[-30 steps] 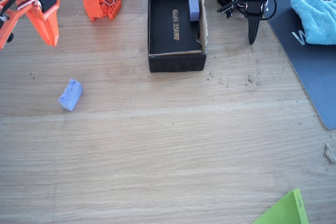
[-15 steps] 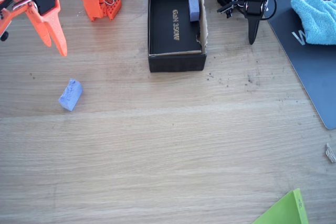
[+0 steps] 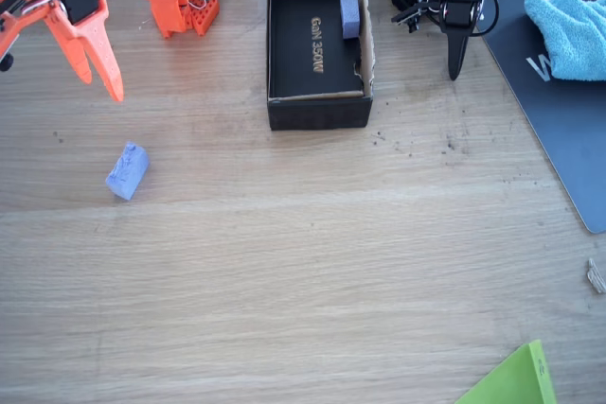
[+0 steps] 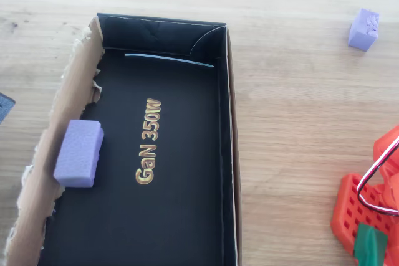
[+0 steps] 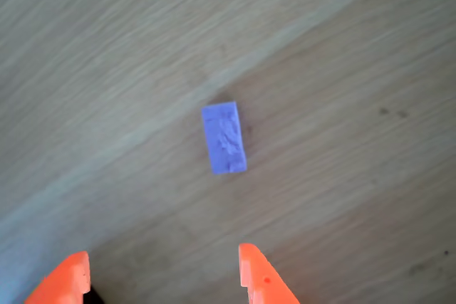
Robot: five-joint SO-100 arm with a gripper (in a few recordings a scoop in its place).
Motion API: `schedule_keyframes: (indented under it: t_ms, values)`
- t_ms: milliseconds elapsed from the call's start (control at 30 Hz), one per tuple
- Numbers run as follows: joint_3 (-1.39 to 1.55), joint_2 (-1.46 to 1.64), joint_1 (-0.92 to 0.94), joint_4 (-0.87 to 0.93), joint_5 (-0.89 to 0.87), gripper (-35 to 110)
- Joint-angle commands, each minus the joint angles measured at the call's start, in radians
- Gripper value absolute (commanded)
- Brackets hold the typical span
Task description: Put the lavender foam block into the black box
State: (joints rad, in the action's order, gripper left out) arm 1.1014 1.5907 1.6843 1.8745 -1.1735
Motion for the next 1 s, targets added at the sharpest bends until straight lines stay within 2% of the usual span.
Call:
schedule_keyframes:
  t_ms: [0,567,967]
  values:
    - [0.021,0.009,0.023,0.012,-0.006,28]
    - [0.078,-0.084,0.074,-0.023,0.034,29]
    - [0.080,-0.133,0.144,-0.069,0.124,27]
